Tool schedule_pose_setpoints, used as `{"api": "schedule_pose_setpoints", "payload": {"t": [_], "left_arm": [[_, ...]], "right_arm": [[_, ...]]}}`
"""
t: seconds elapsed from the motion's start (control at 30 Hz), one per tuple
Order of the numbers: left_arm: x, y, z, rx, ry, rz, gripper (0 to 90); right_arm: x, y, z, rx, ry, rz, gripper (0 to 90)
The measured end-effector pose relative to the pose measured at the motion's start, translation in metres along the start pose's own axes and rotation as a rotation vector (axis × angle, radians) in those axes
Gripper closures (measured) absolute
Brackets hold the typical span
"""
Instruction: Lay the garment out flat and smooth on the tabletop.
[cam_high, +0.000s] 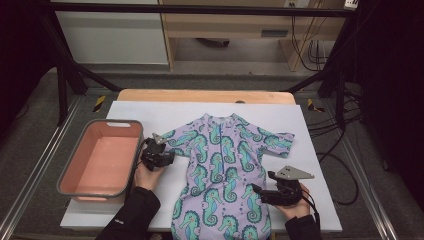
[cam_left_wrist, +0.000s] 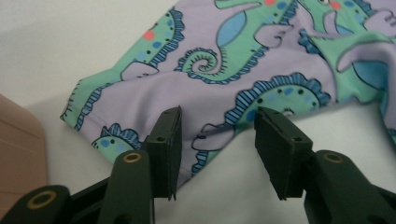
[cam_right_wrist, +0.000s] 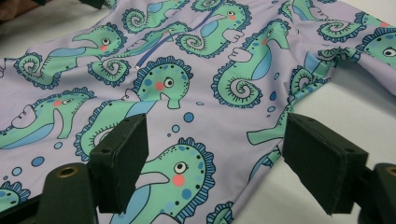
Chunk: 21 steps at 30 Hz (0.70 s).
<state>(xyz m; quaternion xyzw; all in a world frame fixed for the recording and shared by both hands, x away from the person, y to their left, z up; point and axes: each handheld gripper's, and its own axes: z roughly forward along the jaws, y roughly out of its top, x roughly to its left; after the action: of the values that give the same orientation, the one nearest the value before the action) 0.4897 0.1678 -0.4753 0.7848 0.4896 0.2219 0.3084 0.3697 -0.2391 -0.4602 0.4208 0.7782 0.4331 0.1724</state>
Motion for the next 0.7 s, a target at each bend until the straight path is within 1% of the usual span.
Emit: {"api": "schedule_pose_setpoints", "payload": {"t": [0.07, 0.17, 0.2, 0.23, 0.27, 0.3, 0.33, 0.37, 0.4, 0.43, 0.47, 0.5, 0.57, 0.6, 0.63, 0.67, 0.7], "left_arm": [[0.001, -0.001, 0.001, -0.016, 0.007, -0.001, 55.8], [-0.001, -0.002, 0.001, -0.027, 0.021, 0.012, 63.0], [-0.001, -0.002, 0.001, -0.027, 0.011, 0.023, 69.8], [-0.001, -0.002, 0.001, -0.028, 0.011, 0.018, 78.4], [-0.003, -0.002, 0.001, -0.022, 0.033, 0.022, 82.1], [-0.005, -0.001, 0.001, -0.018, 0.045, 0.030, 87.0], [-0.006, 0.001, -0.001, -0.004, 0.048, 0.023, 88.0], [-0.008, 0.002, -0.005, -0.014, 0.058, 0.033, 88.6], [-0.010, 0.004, -0.011, -0.034, 0.065, 0.043, 88.8], [-0.011, 0.005, -0.016, -0.042, 0.057, 0.048, 88.8], [-0.013, 0.009, -0.026, -0.059, 0.048, 0.052, 88.7], [-0.014, 0.011, -0.033, -0.074, 0.044, 0.058, 88.6], [-0.016, 0.018, -0.048, -0.083, 0.024, 0.062, 87.3], [-0.017, 0.020, -0.054, -0.093, 0.015, 0.054, 85.4], [-0.018, 0.020, -0.058, -0.108, 0.009, 0.051, 78.5], [-0.021, 0.021, -0.064, -0.130, 0.006, 0.057, 74.9], [-0.023, 0.021, -0.066, -0.141, 0.002, 0.061, 71.4]], "right_arm": [[0.000, 0.000, 0.000, 0.000, -0.001, -0.006, 23.3], [0.000, 0.000, 0.000, -0.001, 0.000, -0.003, 23.4], [0.000, 0.000, 0.000, 0.002, 0.000, -0.006, 23.5], [0.000, 0.000, 0.001, 0.003, -0.001, -0.003, 23.5], [0.000, 0.000, 0.001, 0.004, 0.000, -0.002, 23.5], [0.000, 0.000, 0.000, 0.004, 0.000, -0.002, 23.5], [0.000, 0.000, 0.000, 0.002, -0.001, -0.004, 23.6], [0.000, 0.000, 0.000, 0.000, 0.000, 0.001, 23.6], [0.000, 0.000, 0.000, -0.003, 0.001, -0.002, 23.5], [0.000, 0.000, 0.000, -0.003, 0.001, -0.002, 23.6], [0.000, 0.000, 0.000, -0.004, 0.000, -0.002, 23.6], [-0.001, 0.000, 0.000, -0.002, 0.001, -0.002, 23.5], [-0.001, 0.000, 0.000, -0.004, 0.000, -0.002, 23.5], [-0.001, 0.000, -0.001, -0.005, 0.000, -0.004, 23.4], [0.000, 0.001, -0.001, -0.003, 0.002, -0.001, 23.3], [0.000, 0.001, -0.001, -0.003, 0.003, 0.001, 23.3], [0.000, 0.001, -0.001, -0.004, 0.002, -0.001, 23.1]]}}
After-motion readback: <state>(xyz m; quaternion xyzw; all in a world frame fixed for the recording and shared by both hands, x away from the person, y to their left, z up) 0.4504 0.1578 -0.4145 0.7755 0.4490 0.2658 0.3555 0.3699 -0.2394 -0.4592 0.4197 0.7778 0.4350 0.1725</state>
